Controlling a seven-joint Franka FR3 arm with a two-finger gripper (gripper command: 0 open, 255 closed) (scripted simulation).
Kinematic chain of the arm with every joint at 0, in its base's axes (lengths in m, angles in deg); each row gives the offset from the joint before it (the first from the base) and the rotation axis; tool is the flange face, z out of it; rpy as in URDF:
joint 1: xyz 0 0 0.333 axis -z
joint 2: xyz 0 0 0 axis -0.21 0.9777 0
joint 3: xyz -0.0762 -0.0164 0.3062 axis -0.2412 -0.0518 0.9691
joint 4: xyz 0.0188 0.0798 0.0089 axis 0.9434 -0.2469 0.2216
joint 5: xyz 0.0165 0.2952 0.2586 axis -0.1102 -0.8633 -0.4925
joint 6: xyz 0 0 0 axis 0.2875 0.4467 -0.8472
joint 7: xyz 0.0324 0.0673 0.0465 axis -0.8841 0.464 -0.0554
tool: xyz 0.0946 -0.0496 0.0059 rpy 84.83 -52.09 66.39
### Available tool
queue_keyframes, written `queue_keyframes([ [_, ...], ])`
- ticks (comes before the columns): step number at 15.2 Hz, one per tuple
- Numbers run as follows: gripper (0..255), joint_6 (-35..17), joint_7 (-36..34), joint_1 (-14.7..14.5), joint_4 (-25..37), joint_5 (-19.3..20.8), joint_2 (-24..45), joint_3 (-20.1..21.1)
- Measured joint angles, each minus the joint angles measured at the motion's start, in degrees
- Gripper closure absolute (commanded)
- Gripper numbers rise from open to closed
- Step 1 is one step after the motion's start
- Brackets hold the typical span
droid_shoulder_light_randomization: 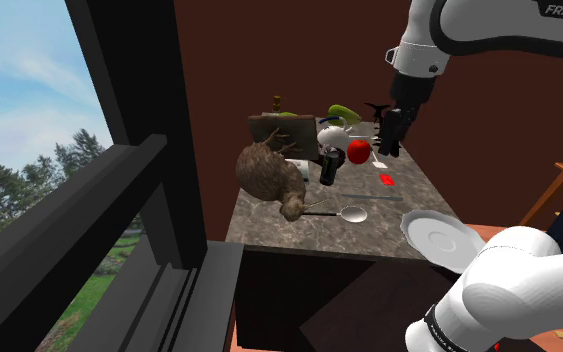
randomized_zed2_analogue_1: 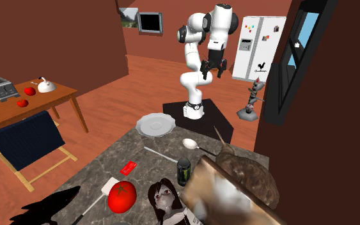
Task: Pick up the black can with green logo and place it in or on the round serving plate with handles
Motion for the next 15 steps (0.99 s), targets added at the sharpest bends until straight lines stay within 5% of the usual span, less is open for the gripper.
queue_keyframes([
  [15, 0, -19.3, 11.3, 1.8, 1.5, 3.3, 20.3, -10.0],
])
